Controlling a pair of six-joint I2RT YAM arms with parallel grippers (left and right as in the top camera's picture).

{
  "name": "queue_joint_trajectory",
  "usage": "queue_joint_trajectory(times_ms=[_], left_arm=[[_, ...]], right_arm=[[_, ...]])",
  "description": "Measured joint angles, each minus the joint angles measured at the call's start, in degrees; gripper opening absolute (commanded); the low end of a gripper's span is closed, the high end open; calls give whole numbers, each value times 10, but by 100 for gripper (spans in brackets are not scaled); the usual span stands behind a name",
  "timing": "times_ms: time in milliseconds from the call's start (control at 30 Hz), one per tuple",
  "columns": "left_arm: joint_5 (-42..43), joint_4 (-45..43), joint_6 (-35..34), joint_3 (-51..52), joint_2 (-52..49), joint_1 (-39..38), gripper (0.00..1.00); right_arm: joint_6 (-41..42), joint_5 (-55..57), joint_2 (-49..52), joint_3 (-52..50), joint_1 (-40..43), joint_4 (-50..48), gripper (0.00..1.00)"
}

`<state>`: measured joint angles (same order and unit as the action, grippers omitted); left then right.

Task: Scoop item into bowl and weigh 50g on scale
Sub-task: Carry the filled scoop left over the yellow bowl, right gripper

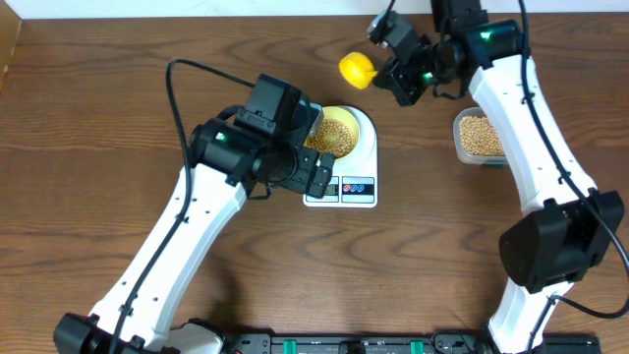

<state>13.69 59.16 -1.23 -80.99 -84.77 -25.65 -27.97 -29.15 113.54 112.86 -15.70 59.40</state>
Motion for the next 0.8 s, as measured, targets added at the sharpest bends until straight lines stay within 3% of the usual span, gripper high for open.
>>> queue_joint_trajectory(times_ms=[300, 800], left_arm=[[-3, -16, 15, 70, -23, -7, 98], [-6, -41, -5, 82, -22, -8, 98]], right_arm=[[-3, -3, 0, -32, -22, 10, 1], [-7, -80, 0, -108, -23, -44, 1]])
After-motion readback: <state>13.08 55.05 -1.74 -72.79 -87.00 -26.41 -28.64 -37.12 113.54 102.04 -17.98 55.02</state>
